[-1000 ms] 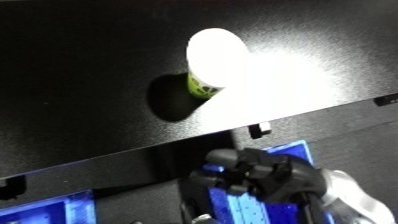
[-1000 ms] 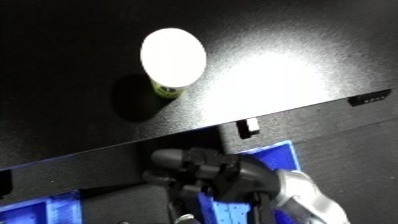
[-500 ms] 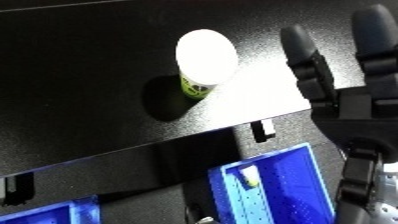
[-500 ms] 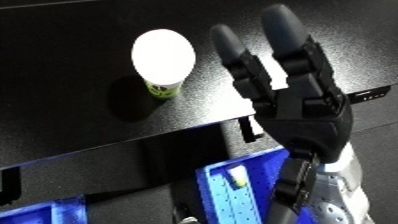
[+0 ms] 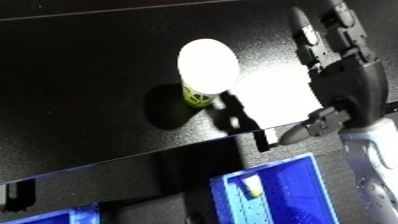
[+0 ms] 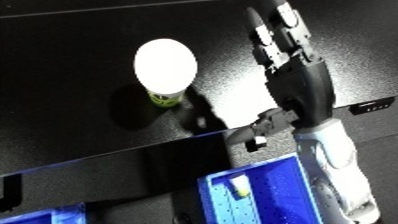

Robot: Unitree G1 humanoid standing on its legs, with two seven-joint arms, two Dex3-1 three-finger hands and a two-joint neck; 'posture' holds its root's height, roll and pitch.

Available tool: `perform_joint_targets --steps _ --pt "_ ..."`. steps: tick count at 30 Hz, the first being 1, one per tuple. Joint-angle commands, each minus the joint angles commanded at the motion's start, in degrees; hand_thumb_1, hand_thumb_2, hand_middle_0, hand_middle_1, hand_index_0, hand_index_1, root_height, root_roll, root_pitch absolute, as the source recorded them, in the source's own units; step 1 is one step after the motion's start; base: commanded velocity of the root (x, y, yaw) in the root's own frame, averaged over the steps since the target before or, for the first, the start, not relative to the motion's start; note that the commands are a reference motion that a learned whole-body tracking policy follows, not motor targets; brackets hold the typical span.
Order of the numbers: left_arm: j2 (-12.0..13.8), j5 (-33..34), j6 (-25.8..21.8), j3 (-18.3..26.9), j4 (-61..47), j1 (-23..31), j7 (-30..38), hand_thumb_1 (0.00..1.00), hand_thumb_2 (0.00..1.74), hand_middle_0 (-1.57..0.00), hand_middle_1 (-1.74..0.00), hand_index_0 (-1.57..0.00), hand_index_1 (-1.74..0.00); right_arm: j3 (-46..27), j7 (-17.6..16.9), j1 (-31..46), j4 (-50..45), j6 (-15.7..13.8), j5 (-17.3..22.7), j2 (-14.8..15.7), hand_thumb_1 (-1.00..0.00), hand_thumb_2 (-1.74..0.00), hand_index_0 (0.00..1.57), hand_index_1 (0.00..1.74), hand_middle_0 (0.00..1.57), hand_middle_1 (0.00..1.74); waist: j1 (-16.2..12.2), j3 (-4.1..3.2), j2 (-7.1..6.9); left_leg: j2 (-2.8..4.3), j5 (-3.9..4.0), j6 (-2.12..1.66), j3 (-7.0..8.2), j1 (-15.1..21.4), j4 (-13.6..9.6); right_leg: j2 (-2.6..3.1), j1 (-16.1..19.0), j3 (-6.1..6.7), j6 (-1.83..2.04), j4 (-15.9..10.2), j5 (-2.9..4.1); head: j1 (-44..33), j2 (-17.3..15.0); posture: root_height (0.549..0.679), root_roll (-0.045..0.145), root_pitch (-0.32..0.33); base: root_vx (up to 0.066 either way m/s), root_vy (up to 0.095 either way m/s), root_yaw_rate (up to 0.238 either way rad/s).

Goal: Pick up the object and place it into the box

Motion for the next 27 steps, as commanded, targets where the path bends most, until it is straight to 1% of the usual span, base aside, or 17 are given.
perform_joint_targets --steps 4,6,8,13,16,21,26,27 --pt "-0.11 0.35 0.20 -0.60 -0.27 -0.08 0.23 0.00 0.00 0.00 0.00 0.00 0.00 3.18 -4.86 -3.34 3.63 3.86 -2.50 -0.99 0.00 0.00 0.00 0.00 0.00 0.00 0.92 0.20 0.37 -0.39 0.13 0.00 -0.43 -0.09 0.04 -0.24 0.05 -0.25 -0.34 0.32 -0.25 1.84 0.38 0.639 0.048 -0.035 0.010 -0.005 0.076" --pt "-0.13 0.52 0.47 -0.96 -0.56 -0.15 0.33 0.00 0.00 0.00 0.00 0.00 0.00 4.78 -6.27 -4.95 5.67 5.36 -3.69 -1.34 0.00 0.00 0.00 0.00 0.00 0.00 1.41 0.28 0.56 -0.60 0.18 0.03 -0.64 -0.17 0.10 -0.38 0.06 -0.39 -0.51 0.49 -0.37 2.79 0.29 0.639 0.049 -0.036 0.009 -0.006 0.083" --pt "-0.13 0.63 0.81 -1.32 -0.77 -0.22 0.36 0.00 0.00 0.00 0.00 0.00 0.00 6.27 -6.84 -6.34 7.56 6.47 -4.56 -1.50 0.00 0.00 0.00 0.00 0.00 0.00 1.86 0.36 0.74 -0.76 0.19 0.07 -0.88 -0.24 0.22 -0.54 0.04 -0.50 -0.63 0.74 -0.47 3.65 0.38 0.639 0.050 -0.038 0.017 -0.005 0.078" --pt "-0.36 0.82 1.33 -1.99 -1.21 -0.24 0.23 0.00 0.00 0.00 0.00 0.00 0.00 9.80 -6.96 -9.83 11.56 8.76 -5.45 -1.21 0.00 0.00 0.00 0.00 0.00 0.00 2.82 0.58 1.22 -1.21 0.15 0.18 -1.38 -0.47 0.68 -0.87 -0.16 -0.70 -0.99 1.44 -0.77 5.67 0.78 0.638 0.054 -0.042 0.019 -0.002 0.075" --pt "-0.51 0.93 1.55 -2.33 -1.40 -0.33 0.10 0.00 0.00 0.00 0.00 0.00 0.00 11.71 -6.50 -11.73 13.43 9.76 -5.95 -0.51 0.00 0.00 0.00 0.00 0.00 0.00 3.31 0.65 1.52 -1.46 0.13 0.22 -1.57 -0.59 0.86 -1.05 -0.29 -0.79 -1.13 1.78 -0.95 7.08 0.96 0.637 0.056 -0.043 0.017 0.000 0.069" --pt "-0.82 1.02 1.74 -2.99 -1.48 -0.46 0.16 0.00 0.00 0.00 0.00 0.00 0.00 14.45 -5.16 -14.60 16.15 10.86 -6.05 0.60 0.00 0.00 0.00 0.00 0.00 0.00 3.97 0.60 1.91 -1.74 0.21 0.19 -1.73 -0.57 0.76 -1.33 -0.30 -0.94 -1.35 2.02 -1.19 9.12 1.06 0.637 0.061 -0.043 0.021 0.004 0.060" --pt "-1.07 1.05 2.37 -3.65 -1.78 -0.77 0.29 0.00 0.00 0.00 0.00 0.00 0.00 16.10 -4.27 -16.57 17.44 11.69 -5.90 2.20 0.00 0.00 0.00 0.00 0.00 0.00 4.39 0.60 2.27 -1.99 0.27 0.12 -1.87 -0.56 0.84 -1.60 -0.26 -1.00 -1.48 2.21 -1.30 10.58 1.09 0.637 0.066 -0.045 0.021 0.007 0.047" --pt "-1.11 1.07 2.50 -3.74 -1.84 -0.82 0.28 0.00 0.00 0.00 0.00 0.00 0.00 16.32 -4.15 -16.90 17.47 11.90 -5.77 2.48 -0.05 -0.09 0.08 0.09 0.08 0.09 4.46 0.60 2.34 -2.04 0.26 0.11 -1.89 -0.56 0.88 -1.64 -0.27 -0.99 -1.50 2.26 -1.33 10.81 0.95 0.637 0.067 -0.045 0.024 0.011 0.038"
